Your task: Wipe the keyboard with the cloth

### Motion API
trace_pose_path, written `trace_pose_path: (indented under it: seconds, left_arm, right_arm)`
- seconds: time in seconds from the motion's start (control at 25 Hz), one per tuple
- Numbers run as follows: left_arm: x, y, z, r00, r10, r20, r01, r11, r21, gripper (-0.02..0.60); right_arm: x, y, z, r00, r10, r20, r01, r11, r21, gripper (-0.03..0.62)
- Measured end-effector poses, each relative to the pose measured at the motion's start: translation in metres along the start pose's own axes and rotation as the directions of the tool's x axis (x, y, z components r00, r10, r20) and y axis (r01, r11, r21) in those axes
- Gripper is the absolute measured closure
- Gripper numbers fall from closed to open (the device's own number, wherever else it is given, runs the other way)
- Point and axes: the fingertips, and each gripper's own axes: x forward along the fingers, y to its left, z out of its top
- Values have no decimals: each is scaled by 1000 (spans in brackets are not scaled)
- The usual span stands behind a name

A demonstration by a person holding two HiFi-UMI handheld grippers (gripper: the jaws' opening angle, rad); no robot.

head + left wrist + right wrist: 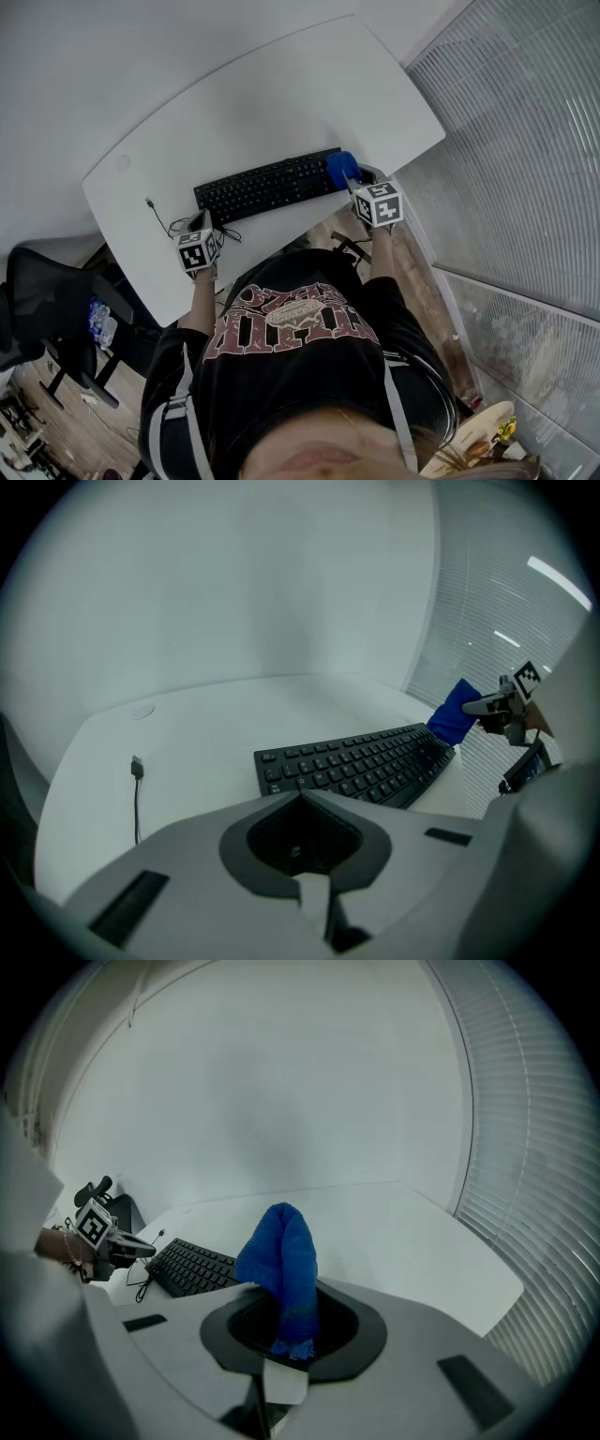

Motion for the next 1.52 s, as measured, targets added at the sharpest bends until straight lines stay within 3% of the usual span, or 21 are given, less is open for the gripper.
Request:
trace_pose_path:
  seconds: [0.48, 0.76, 1.0, 1.52]
  left_arm:
    - [2, -32, 21, 996, -74, 46, 74, 997, -7, 545]
    - [2, -67, 42, 985, -153, 80, 150, 988, 42, 545]
    - [-2, -100, 68, 971, -212, 108, 196, 970, 142, 545]
    - [-45, -136, 149, 911, -282, 300, 229, 953, 198, 546]
  right_arm:
    - [21, 59, 23, 992, 124, 13, -123, 990, -76, 539]
    - [26, 95, 41, 980, 198, 13, -194, 972, -135, 539]
    - [29, 123, 60, 967, 254, 24, -246, 951, -187, 537]
    - [21, 168, 111, 936, 336, 101, -294, 908, -298, 539]
